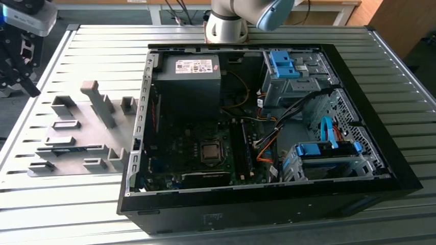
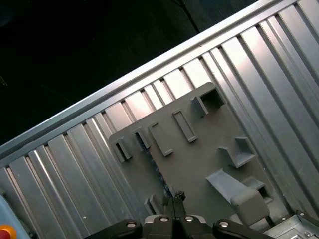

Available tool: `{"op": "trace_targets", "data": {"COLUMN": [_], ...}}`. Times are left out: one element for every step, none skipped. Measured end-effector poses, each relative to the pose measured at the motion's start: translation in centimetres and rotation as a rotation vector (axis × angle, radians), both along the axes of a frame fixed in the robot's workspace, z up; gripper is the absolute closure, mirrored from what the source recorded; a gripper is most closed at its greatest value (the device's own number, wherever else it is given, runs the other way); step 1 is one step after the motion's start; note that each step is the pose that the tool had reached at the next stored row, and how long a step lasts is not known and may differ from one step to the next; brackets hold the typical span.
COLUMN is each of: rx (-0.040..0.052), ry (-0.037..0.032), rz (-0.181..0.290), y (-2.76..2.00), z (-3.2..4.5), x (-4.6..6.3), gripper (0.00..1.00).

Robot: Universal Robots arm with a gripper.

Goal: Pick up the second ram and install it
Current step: 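Pick up the second ram and move it above second insertion slot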

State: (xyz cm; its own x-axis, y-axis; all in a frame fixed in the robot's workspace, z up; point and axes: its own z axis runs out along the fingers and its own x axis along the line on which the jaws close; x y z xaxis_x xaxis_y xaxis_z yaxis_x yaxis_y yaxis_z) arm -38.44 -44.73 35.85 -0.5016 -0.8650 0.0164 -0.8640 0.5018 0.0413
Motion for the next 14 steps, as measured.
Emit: {"op": "trace_targets", "data": {"rx": [0.0,-0.0017,-0.0031,-0.0042,-0.0047,-0.0047,-0.0047,-0.0047,-0.0042,-0.0037,-0.0037,-0.0037,-0.0039,-0.0039], "ry": [-0.0001,-0.0004,-0.0026,-0.0056,-0.009,-0.0117,-0.0136,-0.0153,-0.0159,-0.0165,-0.0172,-0.0185,-0.0197,-0.0201], "rz": [0.036,0.05,0.05,0.05,0.05,0.051,0.053,0.059,0.067,0.077,0.084,0.085,0.085,0.085], "y": [0.0,0.0,0.0,0.0,0.0,0.0,0.0,-0.01,-0.01,-0.01,-0.02,-0.02,-0.02,-0.03], "z": [-0.14,-0.25,-0.31,-0.37,-0.42,-0.51,-0.61,-0.71,-0.79,-0.87,-0.97,-1.07,-1.09,-1.09], "x": [0.0,-0.12,-0.29,-0.48,-0.66,-0.75,-0.8,-0.8,-0.8,-0.81,-0.81,-0.82,-0.82,-0.81], "gripper": [0.89,0.89,0.89,0.89,0.89,0.89,0.89,0.89,0.89,0.89,0.89,0.89,0.89,0.89]}}
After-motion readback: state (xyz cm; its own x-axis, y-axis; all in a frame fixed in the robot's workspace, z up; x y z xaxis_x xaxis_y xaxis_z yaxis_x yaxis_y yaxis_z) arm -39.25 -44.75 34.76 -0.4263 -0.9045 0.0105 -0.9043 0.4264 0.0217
